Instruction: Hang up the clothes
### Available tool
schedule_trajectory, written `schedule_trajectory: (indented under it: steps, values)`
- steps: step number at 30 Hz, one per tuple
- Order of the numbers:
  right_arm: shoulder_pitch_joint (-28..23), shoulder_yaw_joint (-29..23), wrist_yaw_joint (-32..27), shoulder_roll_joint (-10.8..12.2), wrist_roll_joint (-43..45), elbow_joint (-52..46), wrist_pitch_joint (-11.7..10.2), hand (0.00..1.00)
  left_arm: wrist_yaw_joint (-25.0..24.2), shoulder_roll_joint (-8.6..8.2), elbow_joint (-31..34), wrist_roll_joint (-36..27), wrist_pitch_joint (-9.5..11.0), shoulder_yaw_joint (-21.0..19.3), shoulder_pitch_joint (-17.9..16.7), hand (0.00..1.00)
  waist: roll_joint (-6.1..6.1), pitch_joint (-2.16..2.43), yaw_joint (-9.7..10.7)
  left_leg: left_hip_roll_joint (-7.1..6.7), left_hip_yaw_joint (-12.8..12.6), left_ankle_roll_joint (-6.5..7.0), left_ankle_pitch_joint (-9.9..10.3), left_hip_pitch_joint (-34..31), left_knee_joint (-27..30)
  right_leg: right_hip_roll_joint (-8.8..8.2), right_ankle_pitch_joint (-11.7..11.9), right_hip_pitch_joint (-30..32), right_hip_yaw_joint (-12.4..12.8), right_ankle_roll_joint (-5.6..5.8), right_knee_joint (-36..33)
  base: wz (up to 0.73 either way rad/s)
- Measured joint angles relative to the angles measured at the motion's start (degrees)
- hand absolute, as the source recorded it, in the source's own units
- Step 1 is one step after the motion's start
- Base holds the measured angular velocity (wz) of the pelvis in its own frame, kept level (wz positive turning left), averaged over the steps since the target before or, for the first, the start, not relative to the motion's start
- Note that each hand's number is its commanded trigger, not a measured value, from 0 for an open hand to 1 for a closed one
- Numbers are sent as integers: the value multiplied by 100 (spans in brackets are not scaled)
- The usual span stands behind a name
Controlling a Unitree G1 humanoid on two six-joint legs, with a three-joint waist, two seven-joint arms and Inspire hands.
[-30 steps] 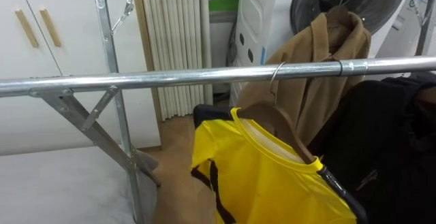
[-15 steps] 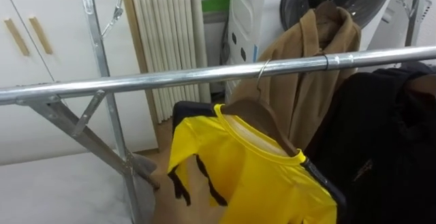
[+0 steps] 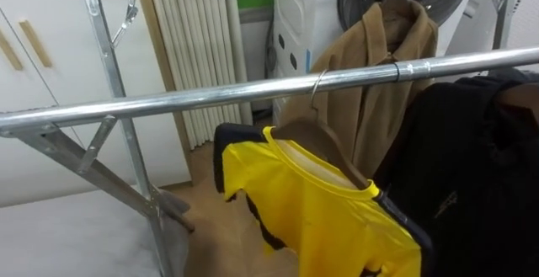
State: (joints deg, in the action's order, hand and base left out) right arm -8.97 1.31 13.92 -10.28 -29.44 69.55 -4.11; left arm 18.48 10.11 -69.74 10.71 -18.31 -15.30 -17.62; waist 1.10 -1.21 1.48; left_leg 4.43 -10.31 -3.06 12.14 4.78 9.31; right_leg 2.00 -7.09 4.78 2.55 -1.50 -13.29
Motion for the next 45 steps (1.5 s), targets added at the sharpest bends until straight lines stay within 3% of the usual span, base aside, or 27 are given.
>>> schedule_trajectory:
  steps: [8,22,30,35,41,43,45]
  values:
    - [34,28,3,-17,-320,213,1,0,-216,0,1,22,0,3,27,0,76,-23,-2,2,4,3,2,-4,-9,1,8,-23,-20,5,50,0]
    - [135,194,6,-27,-555,410,55,0,-318,5,1,30,-2,100,26,0,55,-30,-21,1,2,3,2,49,-8,0,5,-75,-19,9,57,0]
    - [228,198,127,-71,-595,410,270,0,-409,35,0,127,-9,213,23,0,43,-25,-29,-2,6,7,5,50,13,-15,-29,-51,-47,5,-53,1]
    - [388,471,123,-67,-571,399,293,0,-345,40,0,123,-8,225,24,0,7,-10,-46,-5,16,5,5,67,16,-55,-105,3,-171,-27,-215,2]
    - [662,836,126,-107,-72,399,287,0,-264,53,47,128,47,379,82,0,63,-19,-50,2,256,-3,-2,-81,108,-130,-147,-6,-517,-76,-228,21]
    - [758,882,137,-127,177,396,294,0,-258,59,265,136,144,509,168,0,137,-16,-53,-5,489,-8,-3,-376,319,-241,-200,47,-878,-90,-258,79]
    - [904,877,141,-122,384,414,295,0,-243,55,405,242,176,648,280,0,170,-23,-54,1,504,-37,-53,-634,479,-318,-233,107,-1158,-101,-285,92]
